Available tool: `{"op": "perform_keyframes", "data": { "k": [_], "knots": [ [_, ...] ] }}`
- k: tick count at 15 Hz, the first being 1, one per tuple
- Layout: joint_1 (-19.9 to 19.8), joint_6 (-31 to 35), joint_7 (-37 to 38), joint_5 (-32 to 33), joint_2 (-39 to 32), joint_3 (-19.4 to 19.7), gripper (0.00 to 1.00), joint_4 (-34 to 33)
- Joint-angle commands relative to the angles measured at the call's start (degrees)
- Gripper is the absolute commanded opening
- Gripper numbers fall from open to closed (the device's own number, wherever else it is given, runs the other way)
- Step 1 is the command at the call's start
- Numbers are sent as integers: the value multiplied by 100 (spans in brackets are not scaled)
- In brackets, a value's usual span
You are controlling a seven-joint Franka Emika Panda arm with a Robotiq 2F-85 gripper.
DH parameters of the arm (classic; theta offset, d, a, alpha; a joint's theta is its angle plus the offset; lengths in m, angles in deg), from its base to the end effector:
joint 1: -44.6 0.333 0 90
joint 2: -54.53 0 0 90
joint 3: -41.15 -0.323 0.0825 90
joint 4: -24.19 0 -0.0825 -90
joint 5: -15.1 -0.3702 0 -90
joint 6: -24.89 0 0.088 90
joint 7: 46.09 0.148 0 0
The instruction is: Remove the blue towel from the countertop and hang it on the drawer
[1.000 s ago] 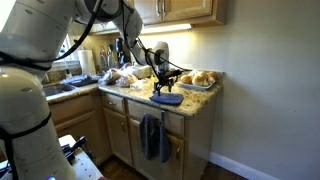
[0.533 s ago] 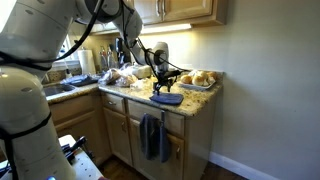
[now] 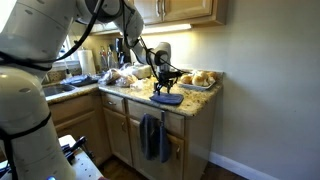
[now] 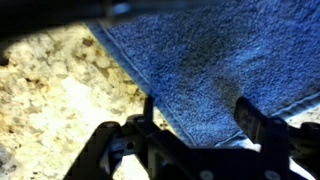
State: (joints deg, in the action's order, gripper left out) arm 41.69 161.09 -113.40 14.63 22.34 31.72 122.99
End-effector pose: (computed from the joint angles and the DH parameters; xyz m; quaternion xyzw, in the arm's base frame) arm 0.6737 0.0679 0.2469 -0.8080 -0.5853 -0.0655 0.0149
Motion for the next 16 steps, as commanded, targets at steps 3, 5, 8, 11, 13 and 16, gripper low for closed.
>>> {"op": "perform_keyframes", "data": {
  "k": [3, 5, 8, 11, 13, 16],
  "knots": [
    [-271, 71, -341, -430, 32, -150, 83, 102],
    [-281, 65, -351, -481, 45, -129, 58, 112],
    [-295, 70, -362, -515, 65, -123, 45, 117],
    [-314, 53, -377, -548, 65, -127, 25, 100],
    [-304, 46, -361, -556, 80, -117, 12, 105],
    [-207, -12, -104, -454, 175, -5, 7, 158]
  ]
}}
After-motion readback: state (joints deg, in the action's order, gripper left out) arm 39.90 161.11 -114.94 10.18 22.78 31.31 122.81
